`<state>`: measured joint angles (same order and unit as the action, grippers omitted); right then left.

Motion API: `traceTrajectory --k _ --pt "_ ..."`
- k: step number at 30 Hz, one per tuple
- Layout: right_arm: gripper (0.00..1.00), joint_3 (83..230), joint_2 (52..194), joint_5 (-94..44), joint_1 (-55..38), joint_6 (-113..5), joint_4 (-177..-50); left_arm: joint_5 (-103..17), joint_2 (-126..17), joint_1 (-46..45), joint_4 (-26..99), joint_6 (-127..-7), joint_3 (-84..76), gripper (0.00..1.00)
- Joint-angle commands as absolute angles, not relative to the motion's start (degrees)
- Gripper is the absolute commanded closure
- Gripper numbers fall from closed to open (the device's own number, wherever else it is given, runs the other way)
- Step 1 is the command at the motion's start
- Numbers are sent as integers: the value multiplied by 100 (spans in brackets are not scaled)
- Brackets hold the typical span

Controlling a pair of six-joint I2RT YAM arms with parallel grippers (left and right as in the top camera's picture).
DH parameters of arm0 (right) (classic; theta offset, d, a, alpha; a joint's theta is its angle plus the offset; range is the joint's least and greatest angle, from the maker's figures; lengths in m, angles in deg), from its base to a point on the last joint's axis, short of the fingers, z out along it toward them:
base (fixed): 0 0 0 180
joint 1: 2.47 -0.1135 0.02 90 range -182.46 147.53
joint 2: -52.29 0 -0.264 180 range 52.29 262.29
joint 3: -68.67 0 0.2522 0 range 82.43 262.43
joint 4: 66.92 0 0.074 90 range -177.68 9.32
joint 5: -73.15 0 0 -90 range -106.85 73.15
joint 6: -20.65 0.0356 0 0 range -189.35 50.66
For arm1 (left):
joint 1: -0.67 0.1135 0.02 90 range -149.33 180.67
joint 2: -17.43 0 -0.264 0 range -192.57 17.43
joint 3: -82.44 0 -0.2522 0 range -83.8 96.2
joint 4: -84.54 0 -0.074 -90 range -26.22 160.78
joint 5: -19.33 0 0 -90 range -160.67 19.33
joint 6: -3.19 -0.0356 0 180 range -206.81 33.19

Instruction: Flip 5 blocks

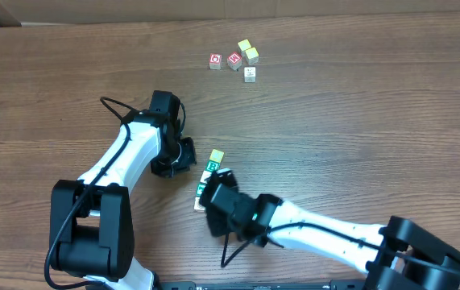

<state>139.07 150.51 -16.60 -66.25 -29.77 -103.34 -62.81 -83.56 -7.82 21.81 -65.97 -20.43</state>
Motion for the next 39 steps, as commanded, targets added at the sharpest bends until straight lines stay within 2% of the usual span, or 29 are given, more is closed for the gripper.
traceTrajectory --k 1,5,15,18,23,27,39 --pt "96 14025 15296 -1367 -6844 -3616 -9960 -6356 -8349 -760 2387 -6706 -1986 96" --pt "96 14025 15577 -1370 -6973 -4077 -9588 -6360 -8349 -760 2485 -6708 -1986 96" --pt "96 14025 15857 -1398 -6990 -4177 -9225 -6360 -8351 -762 2697 -6717 -1990 96" --pt "96 14025 15908 -1584 -6990 -4177 -9155 -6251 -8353 -773 2970 -6957 -1995 96" --pt "96 14025 15908 -1697 -6990 -4177 -9144 -5333 -8353 -800 3834 -7948 -1995 96" --pt "96 14025 15908 -1693 -6990 -4179 -9144 -4808 -8360 -806 4218 -8066 -1995 96" --pt "96 14025 15916 -1442 -6990 -4284 -9099 -4972 -9042 -1121 4618 -8361 -1995 96"
